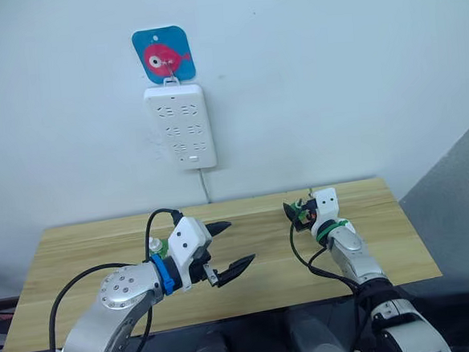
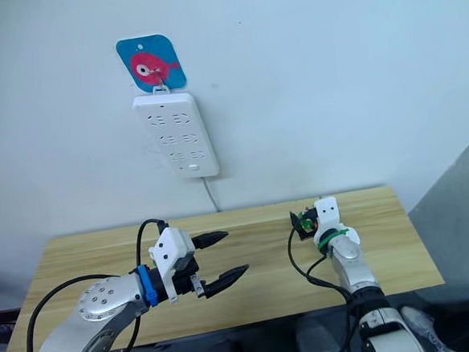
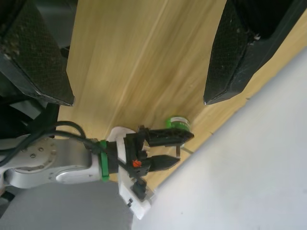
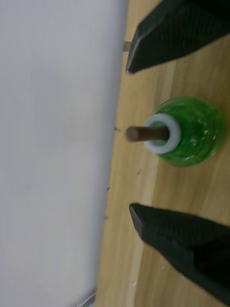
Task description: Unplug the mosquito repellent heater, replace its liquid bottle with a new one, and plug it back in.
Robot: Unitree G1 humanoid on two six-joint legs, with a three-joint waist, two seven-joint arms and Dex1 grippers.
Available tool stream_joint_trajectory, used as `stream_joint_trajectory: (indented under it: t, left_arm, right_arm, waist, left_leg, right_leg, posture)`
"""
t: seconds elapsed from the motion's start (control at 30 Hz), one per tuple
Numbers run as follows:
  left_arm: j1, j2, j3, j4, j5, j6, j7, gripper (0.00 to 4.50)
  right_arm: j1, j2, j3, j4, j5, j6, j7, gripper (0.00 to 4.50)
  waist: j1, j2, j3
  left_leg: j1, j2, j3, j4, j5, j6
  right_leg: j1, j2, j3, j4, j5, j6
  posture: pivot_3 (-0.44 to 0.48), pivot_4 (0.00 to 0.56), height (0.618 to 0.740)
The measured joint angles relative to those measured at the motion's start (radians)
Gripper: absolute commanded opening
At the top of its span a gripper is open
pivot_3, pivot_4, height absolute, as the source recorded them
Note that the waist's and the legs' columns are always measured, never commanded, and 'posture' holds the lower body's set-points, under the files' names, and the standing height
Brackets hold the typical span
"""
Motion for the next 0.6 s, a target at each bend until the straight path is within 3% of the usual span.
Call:
stream_joint_trajectory:
  t: [0.2,0.37,0.5,0.6]
  left_arm:
    - [0.137,-0.005,0.136,0.033,-0.017,-0.065,0.0,4.5]
    - [0.285,-0.069,0.252,0.058,-0.033,-0.163,-0.008,4.5]
    - [0.363,-0.112,0.337,0.15,-0.018,-0.202,0.031,4.5]
    - [0.366,-0.122,0.381,0.225,-0.016,-0.197,0.067,4.5]
  right_arm:
    - [0.202,-0.141,0.068,-0.555,0.019,0.202,0.125,4.47]
    - [0.228,-0.305,0.141,-0.882,0.128,0.454,0.286,4.47]
    - [0.194,-0.428,0.199,-1.032,0.189,0.585,0.406,4.47]
    - [0.159,-0.456,0.224,-1.065,0.194,0.639,0.439,4.47]
  waist:
    - [0.009,0.0,0.004]
    - [0.01,-0.003,0.01]
    - [0.013,-0.009,0.029]
    - [0.019,-0.015,0.043]
  left_leg:
    - [0.0,0.001,0.0,0.0,0.0,0.0]
    - [0.001,0.001,0.001,0.0,0.0,0.0]
    - [0.003,0.002,0.001,0.0,0.0,0.0]
    - [0.002,0.002,0.001,0.0,0.0,0.0]
  right_leg:
    - [0.0,0.0,0.0,0.0,-0.004,0.002]
    - [0.0,0.0,0.0,0.0,-0.006,0.001]
    - [0.001,0.0,0.0,0.0,-0.01,-0.007]
    - [0.0,0.0,0.0,0.0,-0.01,-0.007]
  posture:
    - [-0.103,0.185,0.74]
    - [-0.099,0.211,0.74]
    - [-0.086,0.239,0.74]
    - [-0.069,0.263,0.74]
